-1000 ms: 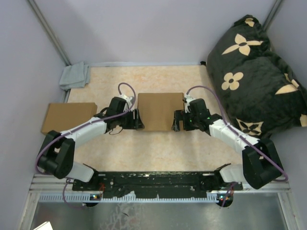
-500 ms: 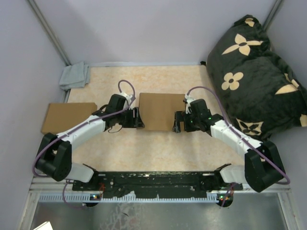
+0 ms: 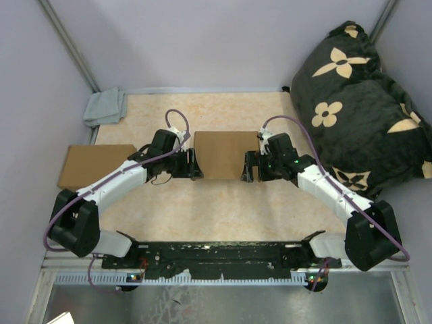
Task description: Fold the paper box
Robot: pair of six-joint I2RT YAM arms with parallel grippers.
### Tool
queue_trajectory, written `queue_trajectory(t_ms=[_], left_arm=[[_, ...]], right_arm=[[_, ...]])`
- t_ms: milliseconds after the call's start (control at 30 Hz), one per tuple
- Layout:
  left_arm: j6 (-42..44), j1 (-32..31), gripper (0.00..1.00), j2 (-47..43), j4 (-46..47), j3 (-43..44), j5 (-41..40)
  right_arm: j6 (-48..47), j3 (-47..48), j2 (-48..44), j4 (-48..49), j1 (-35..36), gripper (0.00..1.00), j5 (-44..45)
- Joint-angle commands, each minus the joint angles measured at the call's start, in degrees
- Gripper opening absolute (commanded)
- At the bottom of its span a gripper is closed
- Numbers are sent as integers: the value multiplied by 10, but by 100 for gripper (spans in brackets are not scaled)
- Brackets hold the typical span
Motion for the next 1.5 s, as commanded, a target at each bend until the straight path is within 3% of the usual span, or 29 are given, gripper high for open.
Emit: queue_trajectory(t_ms=[0, 633, 1467], left_arm=[[-4, -5, 59, -12, -2, 19, 19], [32, -4, 58, 7, -78, 40, -26], [40, -5, 53, 3, -102, 48, -35]], right_arm=[[5, 38, -15, -1, 4, 92, -19], [-5, 18, 10, -2, 4, 92, -3], [-1, -2, 27, 31, 4, 92, -17]])
